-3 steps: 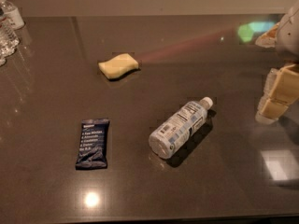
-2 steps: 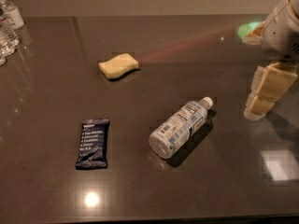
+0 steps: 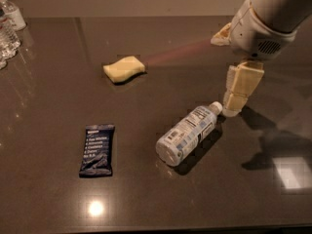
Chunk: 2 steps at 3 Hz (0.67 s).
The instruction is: Pick rxbar blueberry
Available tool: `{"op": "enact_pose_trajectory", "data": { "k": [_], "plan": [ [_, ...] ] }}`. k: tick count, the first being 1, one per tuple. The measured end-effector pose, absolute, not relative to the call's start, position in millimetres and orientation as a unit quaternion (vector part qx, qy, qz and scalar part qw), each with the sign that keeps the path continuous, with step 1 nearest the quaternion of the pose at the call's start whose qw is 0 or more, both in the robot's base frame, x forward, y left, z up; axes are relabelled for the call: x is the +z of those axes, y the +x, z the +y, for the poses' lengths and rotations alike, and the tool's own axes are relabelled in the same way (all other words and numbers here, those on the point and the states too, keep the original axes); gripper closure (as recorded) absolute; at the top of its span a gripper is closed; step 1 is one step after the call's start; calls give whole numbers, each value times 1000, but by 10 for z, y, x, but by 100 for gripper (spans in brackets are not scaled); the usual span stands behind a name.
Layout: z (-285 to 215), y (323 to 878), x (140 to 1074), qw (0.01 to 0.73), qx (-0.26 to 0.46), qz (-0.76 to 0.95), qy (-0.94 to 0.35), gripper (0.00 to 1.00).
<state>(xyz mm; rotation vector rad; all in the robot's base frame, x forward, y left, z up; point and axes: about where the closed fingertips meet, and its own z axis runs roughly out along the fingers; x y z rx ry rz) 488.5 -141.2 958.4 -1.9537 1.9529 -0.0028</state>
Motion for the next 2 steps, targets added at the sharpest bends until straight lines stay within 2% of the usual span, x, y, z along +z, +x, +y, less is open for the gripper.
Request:
{"op": "enact_pose_trajectory", "data": {
  "k": [2],
  "plan": [
    [-684, 5012, 9456, 186, 22, 597, -780, 0]
  ]
}}
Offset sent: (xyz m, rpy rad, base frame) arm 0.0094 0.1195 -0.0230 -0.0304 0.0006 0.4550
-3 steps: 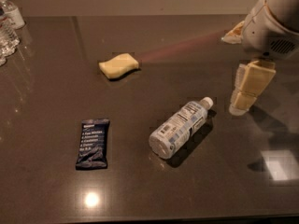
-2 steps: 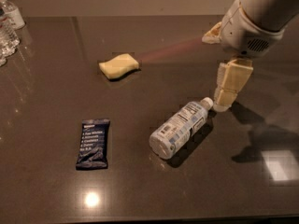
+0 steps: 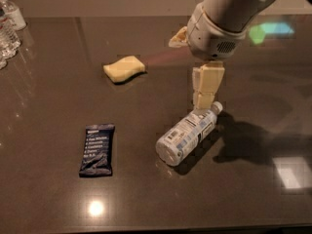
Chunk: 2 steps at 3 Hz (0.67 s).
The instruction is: Pick rxbar blueberry
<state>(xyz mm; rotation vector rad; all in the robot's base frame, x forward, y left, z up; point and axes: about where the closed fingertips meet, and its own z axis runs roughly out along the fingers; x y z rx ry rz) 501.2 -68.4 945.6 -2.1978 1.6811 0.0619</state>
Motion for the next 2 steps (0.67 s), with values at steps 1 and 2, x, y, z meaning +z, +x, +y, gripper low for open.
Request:
{"op": "enact_pose_trajectory", "data": {
  "k": [1, 2],
  "plan": [
    [-307, 4965, 9388, 179, 29, 536, -825, 0],
    [65, 4884, 9291, 170, 34, 469, -866, 0]
  ]
}}
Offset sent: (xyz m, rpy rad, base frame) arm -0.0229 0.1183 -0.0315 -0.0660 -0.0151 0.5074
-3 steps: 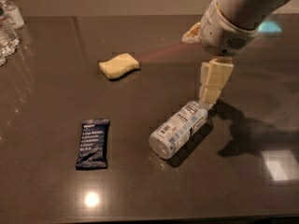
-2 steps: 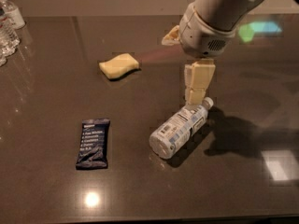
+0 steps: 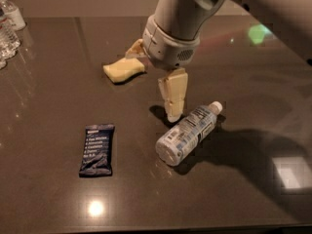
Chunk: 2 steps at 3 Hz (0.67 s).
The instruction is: Pick rxbar blueberry
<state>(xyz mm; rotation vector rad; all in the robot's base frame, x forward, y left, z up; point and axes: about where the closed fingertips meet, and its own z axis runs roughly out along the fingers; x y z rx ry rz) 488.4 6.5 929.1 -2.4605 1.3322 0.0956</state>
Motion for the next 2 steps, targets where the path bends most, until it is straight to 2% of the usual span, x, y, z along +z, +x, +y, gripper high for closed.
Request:
{"op": "enact_pose_trajectory", "data": {
  "k": [2],
  "plan": [
    [621, 4686, 9109, 159, 44, 344, -924, 0]
  ]
}}
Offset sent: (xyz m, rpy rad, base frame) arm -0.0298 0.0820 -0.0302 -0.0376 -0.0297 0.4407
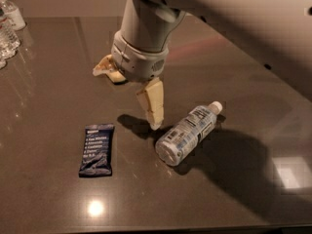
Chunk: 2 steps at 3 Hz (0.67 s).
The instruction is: Pick rxbar blueberry
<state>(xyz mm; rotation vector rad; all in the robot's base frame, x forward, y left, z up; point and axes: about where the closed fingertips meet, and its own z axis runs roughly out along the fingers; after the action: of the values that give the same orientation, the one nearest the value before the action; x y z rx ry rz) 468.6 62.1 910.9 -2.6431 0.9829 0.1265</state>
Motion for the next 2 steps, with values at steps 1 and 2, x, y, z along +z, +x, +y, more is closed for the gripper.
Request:
{"op": "enact_pose_trajectory", "data": {
  "k": [1, 2],
  "plan": [
    [814, 4624, 8995, 147, 40, 288, -945, 0],
    [966, 4552, 8870, 131, 39, 243, -960, 0]
  ]
}}
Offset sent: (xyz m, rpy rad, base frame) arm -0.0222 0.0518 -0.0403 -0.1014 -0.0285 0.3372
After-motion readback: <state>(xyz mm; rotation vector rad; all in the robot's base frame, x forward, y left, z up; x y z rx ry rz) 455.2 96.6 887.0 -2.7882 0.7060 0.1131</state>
